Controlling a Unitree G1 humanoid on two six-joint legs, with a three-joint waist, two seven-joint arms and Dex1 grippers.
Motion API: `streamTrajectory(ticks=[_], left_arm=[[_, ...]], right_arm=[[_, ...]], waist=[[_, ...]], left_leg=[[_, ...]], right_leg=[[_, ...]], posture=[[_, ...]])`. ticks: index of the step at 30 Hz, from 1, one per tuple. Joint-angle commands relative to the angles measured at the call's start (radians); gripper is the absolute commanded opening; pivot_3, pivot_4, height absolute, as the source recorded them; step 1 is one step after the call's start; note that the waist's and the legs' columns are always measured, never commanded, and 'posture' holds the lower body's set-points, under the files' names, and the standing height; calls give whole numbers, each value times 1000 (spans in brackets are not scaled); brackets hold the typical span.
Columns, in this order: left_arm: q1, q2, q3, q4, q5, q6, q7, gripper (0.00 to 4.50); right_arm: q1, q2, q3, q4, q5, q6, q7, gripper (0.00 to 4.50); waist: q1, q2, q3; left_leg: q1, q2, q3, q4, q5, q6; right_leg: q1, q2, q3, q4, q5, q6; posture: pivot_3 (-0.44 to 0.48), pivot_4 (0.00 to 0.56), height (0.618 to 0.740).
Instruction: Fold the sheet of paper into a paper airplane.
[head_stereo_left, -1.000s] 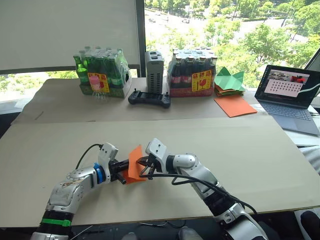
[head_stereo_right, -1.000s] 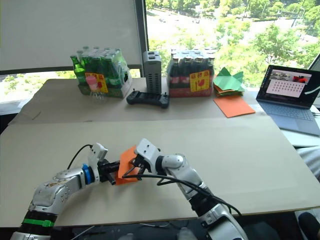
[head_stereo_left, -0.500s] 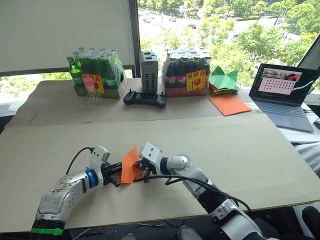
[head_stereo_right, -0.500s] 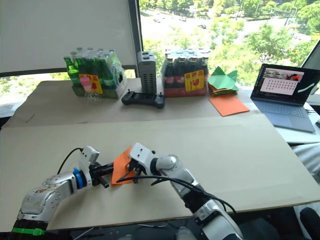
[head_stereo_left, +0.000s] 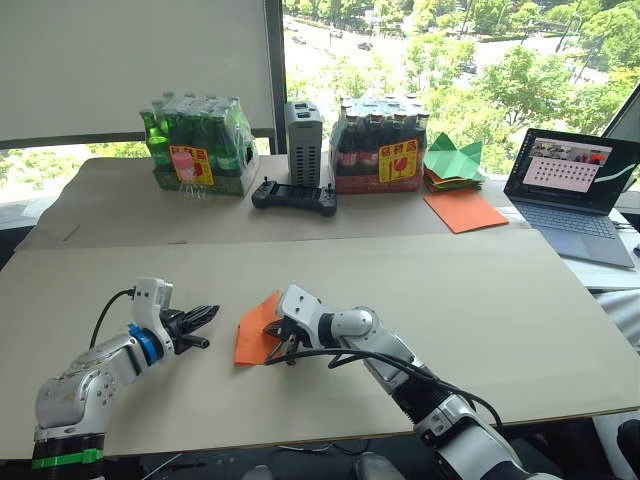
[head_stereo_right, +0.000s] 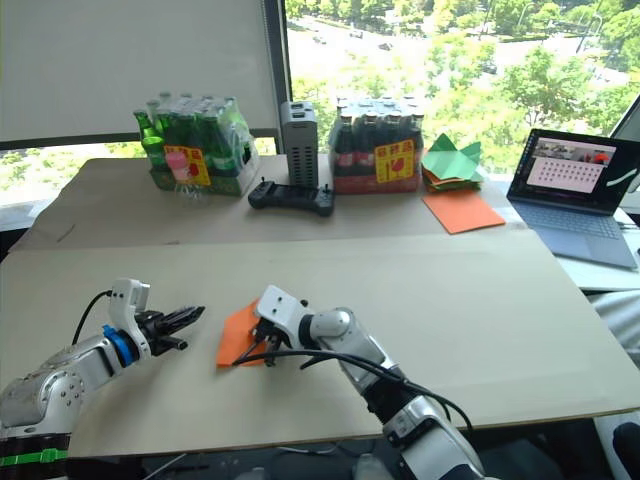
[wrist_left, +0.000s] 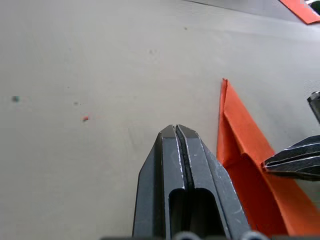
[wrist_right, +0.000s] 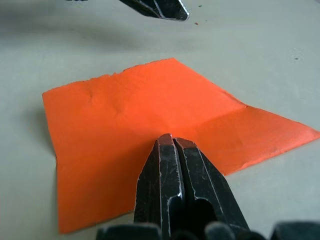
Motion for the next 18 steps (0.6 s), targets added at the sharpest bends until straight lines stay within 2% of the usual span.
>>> streamTrajectory(ticks=[1, 6, 13, 18], left_arm=[[-34, -15, 6, -71, -55, 35, 19, 13], [-37, -21, -38, -101, -69, 52, 7, 13], [12, 1, -134, -88, -15, 13, -39, 13], [19, 6, -162, -43, 35, -30, -55, 13]], right_arm=[[3, 4, 5, 9, -13, -8, -2, 0], [6, 4, 2, 7, -16, -7, -7, 0], [6, 4, -4, 2, -17, -3, -15, 0], [7, 3, -6, -5, -16, 1, -19, 0]], waist=[[0, 0, 0], [-1, 0, 0], [-1, 0, 0], [-1, 0, 0]], left_leg=[[0, 0, 0, 0, 0, 0], [0, -1, 0, 0, 0, 0], [0, -1, 0, 0, 0, 0], [0, -1, 0, 0, 0, 0]], right_leg=[[0, 0, 0, 0, 0, 0], [0, -1, 0, 0, 0, 0], [0, -1, 0, 0, 0, 0], [0, -1, 0, 0, 0, 0]], posture=[[0, 150, 740], [0, 150, 740], [0, 150, 740], [0, 150, 740]])
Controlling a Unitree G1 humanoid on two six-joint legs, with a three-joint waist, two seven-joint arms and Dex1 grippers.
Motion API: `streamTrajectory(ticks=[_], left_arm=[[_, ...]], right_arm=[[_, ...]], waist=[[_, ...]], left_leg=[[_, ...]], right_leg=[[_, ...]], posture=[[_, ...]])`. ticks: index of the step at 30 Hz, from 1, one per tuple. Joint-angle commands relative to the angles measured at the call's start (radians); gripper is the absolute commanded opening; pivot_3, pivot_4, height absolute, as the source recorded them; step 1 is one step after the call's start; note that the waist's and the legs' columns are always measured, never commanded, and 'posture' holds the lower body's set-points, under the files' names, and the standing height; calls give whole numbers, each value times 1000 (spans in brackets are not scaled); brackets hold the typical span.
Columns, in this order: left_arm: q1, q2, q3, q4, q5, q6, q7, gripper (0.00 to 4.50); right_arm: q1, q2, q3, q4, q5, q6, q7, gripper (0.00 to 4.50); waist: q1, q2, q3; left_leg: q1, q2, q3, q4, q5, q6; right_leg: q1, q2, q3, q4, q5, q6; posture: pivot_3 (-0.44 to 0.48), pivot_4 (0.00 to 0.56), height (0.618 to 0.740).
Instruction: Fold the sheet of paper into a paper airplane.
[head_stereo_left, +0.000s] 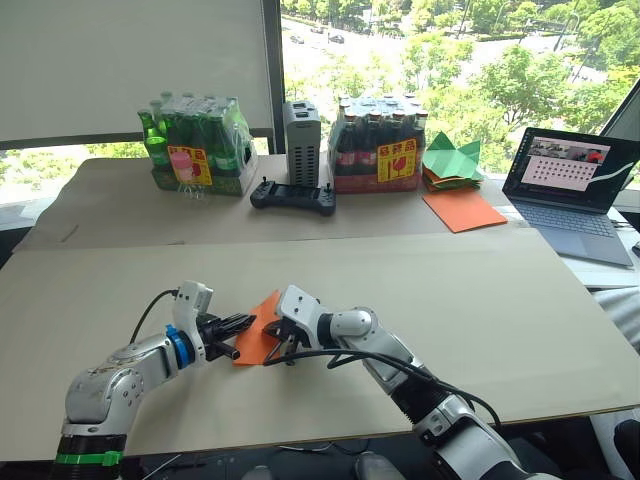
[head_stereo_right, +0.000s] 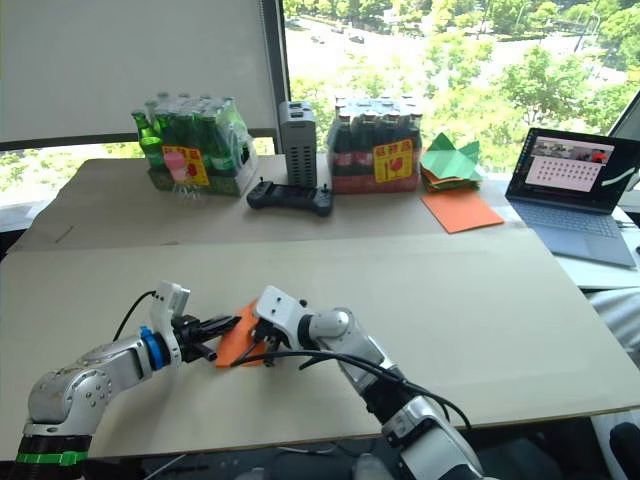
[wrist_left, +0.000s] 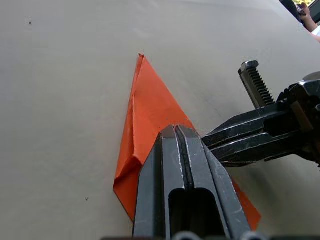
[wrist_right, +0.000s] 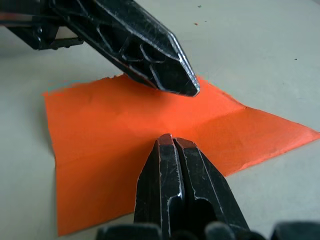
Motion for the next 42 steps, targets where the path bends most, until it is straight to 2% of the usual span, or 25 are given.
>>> streamTrajectory(ticks=[1, 11, 21, 25, 42], left_arm=[[-9, 15, -11, 29, 48, -62, -18, 13], [-30, -22, -43, 83, 92, -90, -15, 13], [1, -31, -77, 81, 111, -96, -30, 13], [1, -29, -79, 83, 113, -97, -34, 13], [5, -14, -56, 63, 104, -82, -40, 13]], right_arm=[[8, -1, -6, -8, -8, 5, -8, 0], [15, -7, -4, -28, -9, 11, -12, 0], [-12, -27, -84, -189, 85, 116, 36, 0], [-7, -56, -59, -173, 55, 86, 43, 0], [-24, -14, -34, -22, -2, 38, -45, 0]], waist=[[0, 0, 0], [1, 0, 0], [3, 0, 0], [3, 0, 0], [2, 0, 0]], left_leg=[[0, 0, 0, 0, 0, 0], [0, 0, 0, 0, 0, 0], [0, -1, 0, 0, 0, 0], [0, -1, 0, 0, 0, 0], [0, -1, 0, 0, 0, 0]], right_leg=[[0, 0, 0, 0, 0, 0], [0, 0, 0, 0, 0, 0], [0, -1, 0, 0, 0, 0], [0, -1, 0, -1, 0, 0], [0, -1, 0, 0, 0, 0]], posture=[[0, 150, 740], [0, 150, 740], [0, 150, 740], [0, 150, 740], [0, 150, 740]])
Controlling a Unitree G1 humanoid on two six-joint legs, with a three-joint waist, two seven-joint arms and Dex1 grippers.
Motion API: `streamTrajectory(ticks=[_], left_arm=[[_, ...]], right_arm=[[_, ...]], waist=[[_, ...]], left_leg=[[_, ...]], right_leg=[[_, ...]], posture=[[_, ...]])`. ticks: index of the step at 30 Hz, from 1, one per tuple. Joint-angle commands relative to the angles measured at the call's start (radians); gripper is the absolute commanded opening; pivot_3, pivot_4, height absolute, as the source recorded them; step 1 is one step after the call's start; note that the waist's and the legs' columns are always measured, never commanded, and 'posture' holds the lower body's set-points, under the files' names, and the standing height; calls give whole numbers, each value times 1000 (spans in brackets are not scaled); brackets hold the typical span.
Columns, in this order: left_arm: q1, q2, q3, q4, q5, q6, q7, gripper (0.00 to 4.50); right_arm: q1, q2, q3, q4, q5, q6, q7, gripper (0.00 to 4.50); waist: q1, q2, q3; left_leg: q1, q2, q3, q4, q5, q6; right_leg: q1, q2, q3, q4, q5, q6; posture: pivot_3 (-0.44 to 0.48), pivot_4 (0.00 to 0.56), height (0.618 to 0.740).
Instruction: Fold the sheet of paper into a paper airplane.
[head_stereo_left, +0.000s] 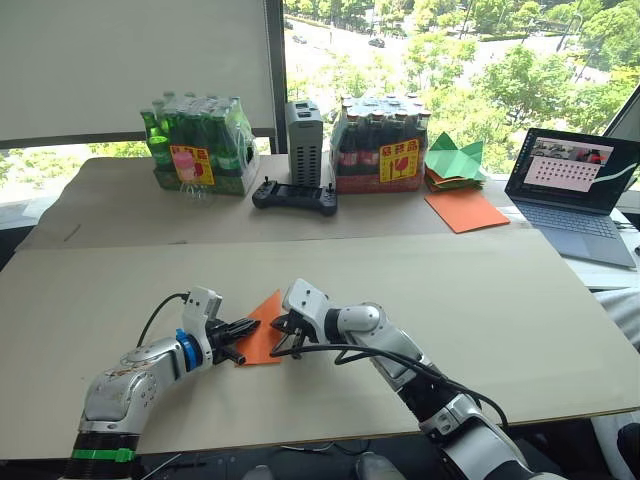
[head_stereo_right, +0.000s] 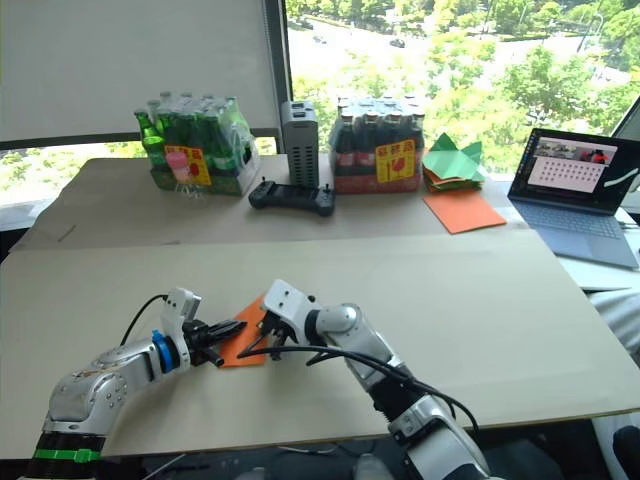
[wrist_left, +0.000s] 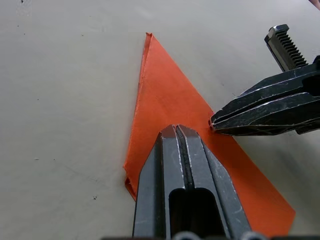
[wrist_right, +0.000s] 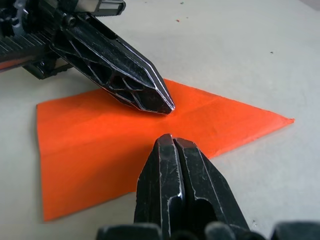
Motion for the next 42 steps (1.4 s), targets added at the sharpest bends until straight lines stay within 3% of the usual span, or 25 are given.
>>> streamTrajectory(ticks=[1, 33, 42], left_arm=[[18, 12, -1, -12, 7, 14, 2, 13], [22, 15, 0, -16, 12, 9, -1, 13], [28, 16, 3, -23, 9, 10, 1, 13]], right_arm=[[-28, 17, -14, 34, -16, -35, -36, 0], [-187, 128, -129, 374, -47, -74, -219, 0], [-192, 119, -126, 407, -55, -91, -208, 0]], waist=[[-1, 0, 0], [-2, 0, 0], [-3, 0, 0]], left_leg=[[0, 0, 0, 0, 0, 0], [1, 0, 0, 0, 0, 0], [1, 0, 0, 0, 0, 0]], right_leg=[[0, 0, 0, 0, 0, 0], [0, 0, 0, 1, 0, 0], [0, 0, 0, 1, 0, 0]], posture=[[0, 150, 740], [0, 150, 740], [0, 150, 740]])
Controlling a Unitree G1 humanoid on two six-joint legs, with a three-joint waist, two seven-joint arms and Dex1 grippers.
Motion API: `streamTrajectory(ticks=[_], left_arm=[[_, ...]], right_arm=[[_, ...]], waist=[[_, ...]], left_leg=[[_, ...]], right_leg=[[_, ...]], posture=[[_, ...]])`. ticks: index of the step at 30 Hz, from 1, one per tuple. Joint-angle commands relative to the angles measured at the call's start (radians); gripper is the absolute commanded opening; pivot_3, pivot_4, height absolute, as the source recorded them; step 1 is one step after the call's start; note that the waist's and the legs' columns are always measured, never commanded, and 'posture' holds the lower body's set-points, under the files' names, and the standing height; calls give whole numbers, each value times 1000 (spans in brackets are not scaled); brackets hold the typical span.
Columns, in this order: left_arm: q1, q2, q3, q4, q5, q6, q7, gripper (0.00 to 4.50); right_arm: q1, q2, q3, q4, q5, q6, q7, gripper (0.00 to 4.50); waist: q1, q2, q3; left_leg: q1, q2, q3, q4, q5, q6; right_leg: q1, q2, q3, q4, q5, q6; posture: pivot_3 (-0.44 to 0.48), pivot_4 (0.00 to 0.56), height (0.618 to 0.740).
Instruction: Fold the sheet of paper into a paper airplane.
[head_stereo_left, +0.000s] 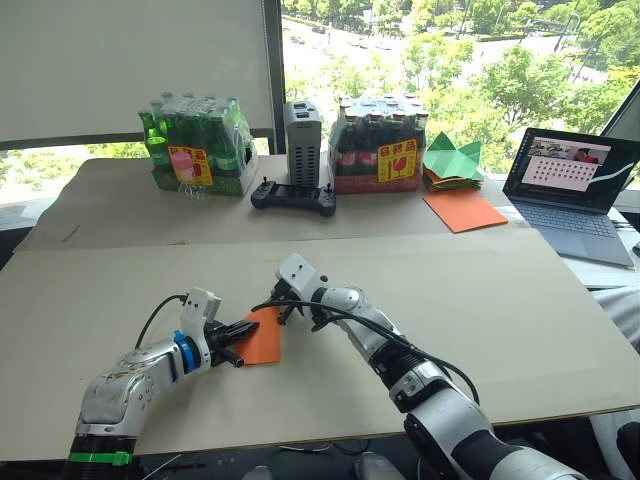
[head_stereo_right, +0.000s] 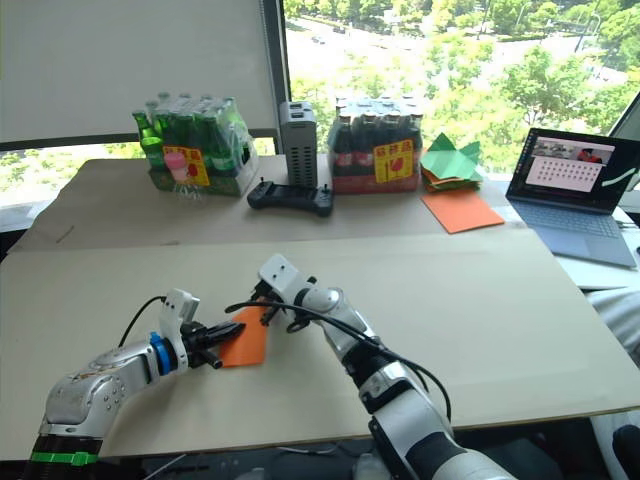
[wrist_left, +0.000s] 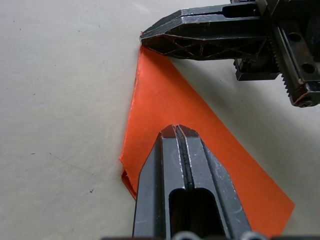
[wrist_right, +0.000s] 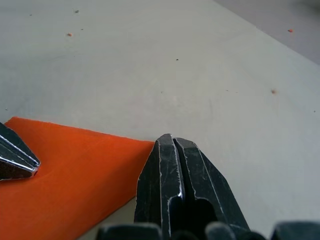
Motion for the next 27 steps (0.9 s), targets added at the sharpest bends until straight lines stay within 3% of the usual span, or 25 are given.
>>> streamTrajectory(ticks=[1, 22, 27], left_arm=[[13, 10, -1, -7, 9, 9, 3, 13], [2, 7, -3, 4, 11, 10, 5, 13], [0, 7, -2, 6, 10, 10, 6, 13]], right_arm=[[23, -20, 6, 0, -16, 12, 20, 0], [173, -68, 135, -241, -50, 118, 234, 0], [180, -59, 118, -252, -59, 89, 196, 0]], waist=[[0, 0, 0], [-4, 0, 0], [-8, 0, 0]], left_leg=[[0, 0, 0, 0, 0, 0], [2, 0, 0, 0, 0, 0], [3, 1, 0, -1, 0, 0]], right_leg=[[0, 0, 0, 0, 0, 0], [1, 0, 0, 0, 0, 0], [2, 1, 0, 0, 0, 0]], posture=[[0, 150, 740], [0, 150, 740], [0, 150, 740]])
